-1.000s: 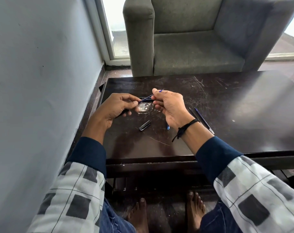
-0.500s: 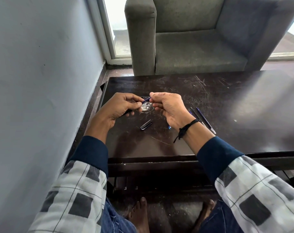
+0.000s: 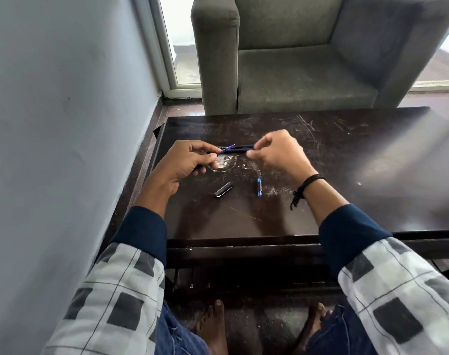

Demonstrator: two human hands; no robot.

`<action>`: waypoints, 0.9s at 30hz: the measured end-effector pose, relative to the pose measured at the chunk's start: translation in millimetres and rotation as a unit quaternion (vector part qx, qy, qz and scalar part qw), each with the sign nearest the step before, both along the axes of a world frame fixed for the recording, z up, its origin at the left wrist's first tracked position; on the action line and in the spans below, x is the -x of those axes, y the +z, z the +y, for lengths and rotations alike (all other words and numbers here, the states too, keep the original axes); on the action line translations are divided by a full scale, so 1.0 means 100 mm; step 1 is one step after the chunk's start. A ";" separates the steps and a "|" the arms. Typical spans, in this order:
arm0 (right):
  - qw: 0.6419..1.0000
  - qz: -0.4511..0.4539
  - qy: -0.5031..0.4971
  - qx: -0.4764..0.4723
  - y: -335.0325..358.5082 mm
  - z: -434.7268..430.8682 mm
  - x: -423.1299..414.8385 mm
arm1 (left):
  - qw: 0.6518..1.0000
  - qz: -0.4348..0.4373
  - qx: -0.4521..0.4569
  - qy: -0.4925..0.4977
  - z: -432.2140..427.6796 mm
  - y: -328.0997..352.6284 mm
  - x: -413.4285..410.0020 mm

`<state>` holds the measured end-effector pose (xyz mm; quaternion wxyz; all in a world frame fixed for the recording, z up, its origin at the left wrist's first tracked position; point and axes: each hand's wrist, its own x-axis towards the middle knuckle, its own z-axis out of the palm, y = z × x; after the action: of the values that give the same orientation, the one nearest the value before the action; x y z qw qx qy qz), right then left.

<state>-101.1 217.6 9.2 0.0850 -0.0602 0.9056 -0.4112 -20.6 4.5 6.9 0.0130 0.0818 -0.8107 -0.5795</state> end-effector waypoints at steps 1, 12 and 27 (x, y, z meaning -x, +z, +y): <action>0.996 0.024 0.008 -0.087 -0.01 0.04 0.02 | 1.000 0.001 0.001 0.003 0.00 0.00 0.00; 0.949 0.049 0.120 -0.286 -0.22 -0.14 -0.20 | 1.000 -0.010 0.016 -0.003 0.03 0.00 -0.01; 0.846 -0.162 -0.149 0.486 -0.04 -0.14 -0.08 | 0.999 -0.026 0.024 -0.013 0.05 0.01 -0.01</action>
<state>-93.4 203.8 5.3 0.1283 0.1099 0.5612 -0.8102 -19.7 9.9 8.2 -0.0139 0.0860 -0.8257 -0.5573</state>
